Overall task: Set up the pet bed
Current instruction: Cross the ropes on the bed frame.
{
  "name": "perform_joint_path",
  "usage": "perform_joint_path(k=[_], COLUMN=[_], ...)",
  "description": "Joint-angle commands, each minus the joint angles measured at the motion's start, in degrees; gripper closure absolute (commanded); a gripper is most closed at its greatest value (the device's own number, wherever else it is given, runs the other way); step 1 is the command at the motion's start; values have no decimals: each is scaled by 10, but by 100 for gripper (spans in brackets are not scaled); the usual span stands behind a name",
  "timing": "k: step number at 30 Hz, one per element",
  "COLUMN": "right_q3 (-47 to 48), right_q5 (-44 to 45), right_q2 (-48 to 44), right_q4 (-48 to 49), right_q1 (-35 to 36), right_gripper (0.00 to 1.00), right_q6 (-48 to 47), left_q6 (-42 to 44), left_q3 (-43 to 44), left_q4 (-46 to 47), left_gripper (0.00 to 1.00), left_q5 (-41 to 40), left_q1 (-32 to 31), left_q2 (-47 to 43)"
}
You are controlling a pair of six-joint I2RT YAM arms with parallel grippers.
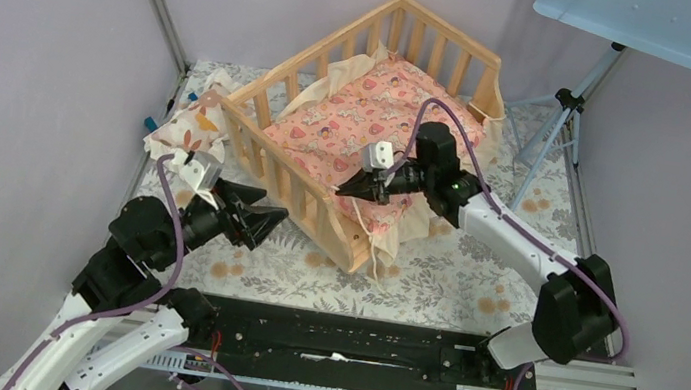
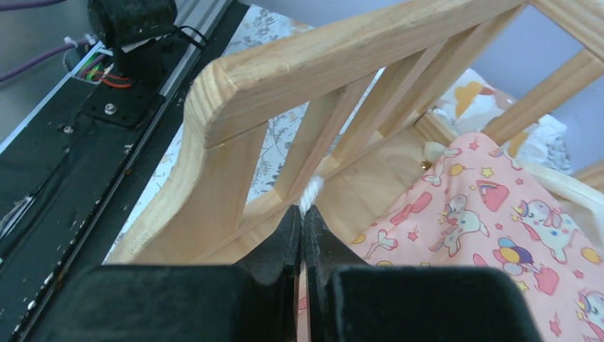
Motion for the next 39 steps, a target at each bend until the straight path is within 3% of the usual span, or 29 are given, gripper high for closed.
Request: perform_joint_path(k=[1, 8, 13, 17, 29, 39], right_q3=[87, 235, 395, 528, 535, 606], right_q5=[-74, -122, -145, -168, -195, -187], right_q2=[51, 156, 257, 354, 376, 420], right_q4=[-164, -412, -681, -931, -943, -942], right_q1=[-7, -12, -12, -12, 0, 34], right_gripper=[100, 100, 100, 100, 100, 100], right_q6=[-121, -279, -465, -665, -681, -642], left_q6=[-49, -50, -39, -25, 7, 28], left_q3=[-63, -136, -169, -203, -267, -303], left_q4=[95, 164, 182, 209, 268, 292], left_gripper=[32, 31, 34, 34, 38, 38], left_q5=[12, 18, 8, 5, -7, -17], left_q1=[1, 1, 1, 1, -3, -12], left_q2=[-34, -40, -50, -52, -10, -15])
